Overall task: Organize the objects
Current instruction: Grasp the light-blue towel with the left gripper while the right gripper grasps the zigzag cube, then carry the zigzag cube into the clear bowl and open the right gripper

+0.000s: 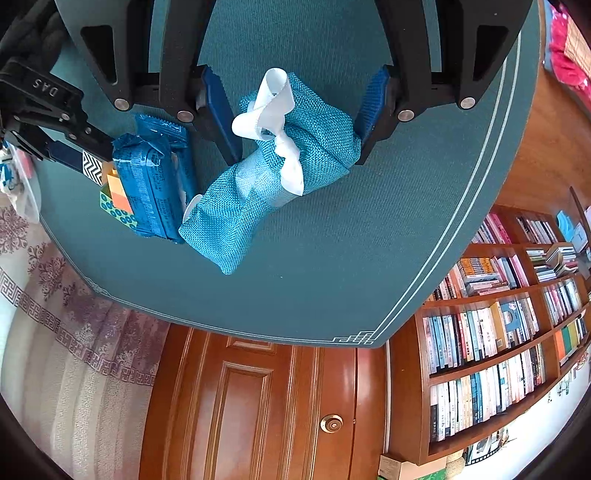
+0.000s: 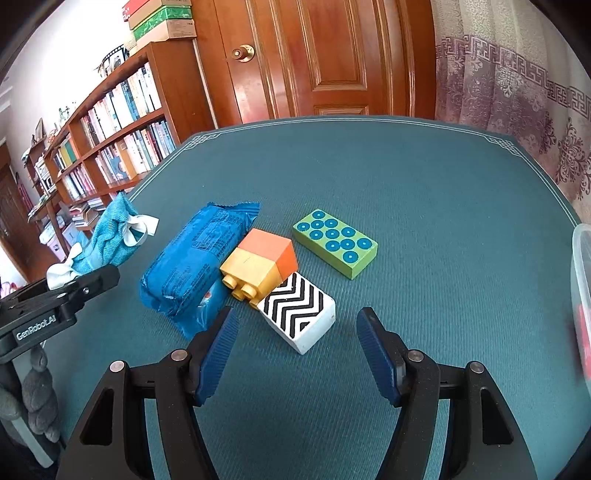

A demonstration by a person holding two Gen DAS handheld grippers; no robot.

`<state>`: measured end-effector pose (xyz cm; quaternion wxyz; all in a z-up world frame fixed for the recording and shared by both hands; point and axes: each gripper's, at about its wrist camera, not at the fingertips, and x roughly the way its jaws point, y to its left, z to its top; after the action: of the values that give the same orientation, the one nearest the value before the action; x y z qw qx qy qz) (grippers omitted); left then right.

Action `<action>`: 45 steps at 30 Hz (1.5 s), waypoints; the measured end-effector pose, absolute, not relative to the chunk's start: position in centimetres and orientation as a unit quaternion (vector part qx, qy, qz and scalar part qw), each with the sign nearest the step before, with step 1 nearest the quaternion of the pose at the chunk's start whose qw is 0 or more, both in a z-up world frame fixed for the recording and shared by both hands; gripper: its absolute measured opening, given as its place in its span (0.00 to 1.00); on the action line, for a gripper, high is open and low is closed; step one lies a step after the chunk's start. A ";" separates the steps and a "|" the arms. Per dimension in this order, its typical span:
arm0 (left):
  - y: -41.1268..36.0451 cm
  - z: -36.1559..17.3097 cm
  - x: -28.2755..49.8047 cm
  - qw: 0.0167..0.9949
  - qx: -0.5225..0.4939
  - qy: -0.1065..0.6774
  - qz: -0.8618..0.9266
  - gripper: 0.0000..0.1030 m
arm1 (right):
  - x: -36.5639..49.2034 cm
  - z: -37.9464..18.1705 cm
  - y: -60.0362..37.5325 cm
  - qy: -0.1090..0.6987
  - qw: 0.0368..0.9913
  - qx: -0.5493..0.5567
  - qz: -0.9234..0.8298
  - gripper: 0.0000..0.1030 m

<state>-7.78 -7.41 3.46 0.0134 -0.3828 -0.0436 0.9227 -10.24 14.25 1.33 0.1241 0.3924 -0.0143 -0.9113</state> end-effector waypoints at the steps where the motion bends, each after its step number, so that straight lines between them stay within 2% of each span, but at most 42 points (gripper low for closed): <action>1: -7.3 3.5 -7.7 0.015 -0.382 -0.043 0.923 0.61 | -10.5 1.2 14.3 -0.016 0.122 0.393 -0.911 0.66; 8: -6.9 3.6 -7.3 0.016 -0.378 -0.040 0.925 0.61 | -11.3 1.0 14.7 -0.025 0.122 0.398 -0.909 0.65; 12: -7.0 3.7 -7.1 0.017 -0.375 -0.041 0.926 0.61 | -11.2 1.0 14.3 -0.019 0.129 0.399 -0.908 0.49; 14: -6.9 3.6 -7.1 0.017 -0.375 -0.042 0.926 0.61 | -11.0 1.0 14.1 -0.015 0.132 0.399 -0.907 0.44; 45: -5.8 4.2 -5.0 0.013 -0.355 -0.040 0.934 0.61 | -3.4 2.7 20.2 -0.059 0.095 0.382 -0.917 0.42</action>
<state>-5.04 -5.85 4.20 0.0132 -0.3553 -0.0402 0.9338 -3.35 20.17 2.71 0.0949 0.3822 -0.0586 -0.9173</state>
